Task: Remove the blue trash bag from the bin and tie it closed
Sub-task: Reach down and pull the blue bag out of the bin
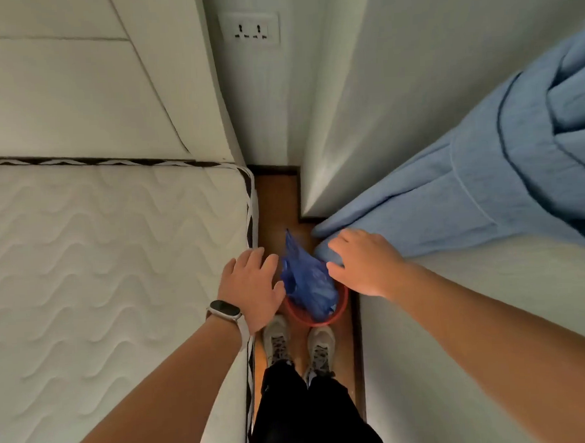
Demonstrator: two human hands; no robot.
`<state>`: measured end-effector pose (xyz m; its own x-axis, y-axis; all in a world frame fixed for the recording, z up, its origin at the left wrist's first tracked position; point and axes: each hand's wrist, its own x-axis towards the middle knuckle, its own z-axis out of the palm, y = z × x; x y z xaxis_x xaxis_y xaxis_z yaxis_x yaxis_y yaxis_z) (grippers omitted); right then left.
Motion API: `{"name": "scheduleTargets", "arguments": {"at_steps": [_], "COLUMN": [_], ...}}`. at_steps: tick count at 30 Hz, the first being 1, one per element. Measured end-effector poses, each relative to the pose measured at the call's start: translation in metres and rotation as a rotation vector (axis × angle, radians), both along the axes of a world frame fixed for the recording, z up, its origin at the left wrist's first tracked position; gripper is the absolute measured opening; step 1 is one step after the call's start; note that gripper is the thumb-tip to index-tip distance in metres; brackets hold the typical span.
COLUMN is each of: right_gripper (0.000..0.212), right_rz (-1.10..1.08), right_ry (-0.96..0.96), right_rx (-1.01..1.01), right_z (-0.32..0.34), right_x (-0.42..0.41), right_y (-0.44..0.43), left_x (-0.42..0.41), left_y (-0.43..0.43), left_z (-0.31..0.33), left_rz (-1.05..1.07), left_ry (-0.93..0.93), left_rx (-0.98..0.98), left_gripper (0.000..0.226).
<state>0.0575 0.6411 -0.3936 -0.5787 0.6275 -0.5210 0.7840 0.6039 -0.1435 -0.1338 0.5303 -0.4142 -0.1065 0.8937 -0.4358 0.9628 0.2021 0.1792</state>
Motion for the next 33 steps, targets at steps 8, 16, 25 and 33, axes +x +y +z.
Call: {"name": "scheduleTargets", "arguments": {"at_steps": [8,16,25,33], "right_gripper": [0.035,0.043,0.06,0.009], "right_rz": [-0.068,-0.144,-0.4,-0.592], "right_ry": [0.015,-0.021,0.111,0.264], "right_rx": [-0.061,-0.137,-0.313,-0.437], "right_z": [-0.137,-0.277,-0.373,-0.383], "right_x": [0.0,0.009,-0.022,-0.036], "right_y": [0.0,0.002,0.014,-0.001], "left_x": [0.016,0.036,0.036,0.042], "left_y": [0.032,0.027,0.024,0.027], "left_z": [-0.136,-0.274,-0.336,-0.335], "left_rz": [-0.058,0.189,0.768,0.859], "left_ry": [-0.089,-0.069,-0.387,-0.59], "left_rx": [-0.006,-0.162,-0.008,0.129], "left_gripper": [0.043,0.042,0.018,0.015]}}
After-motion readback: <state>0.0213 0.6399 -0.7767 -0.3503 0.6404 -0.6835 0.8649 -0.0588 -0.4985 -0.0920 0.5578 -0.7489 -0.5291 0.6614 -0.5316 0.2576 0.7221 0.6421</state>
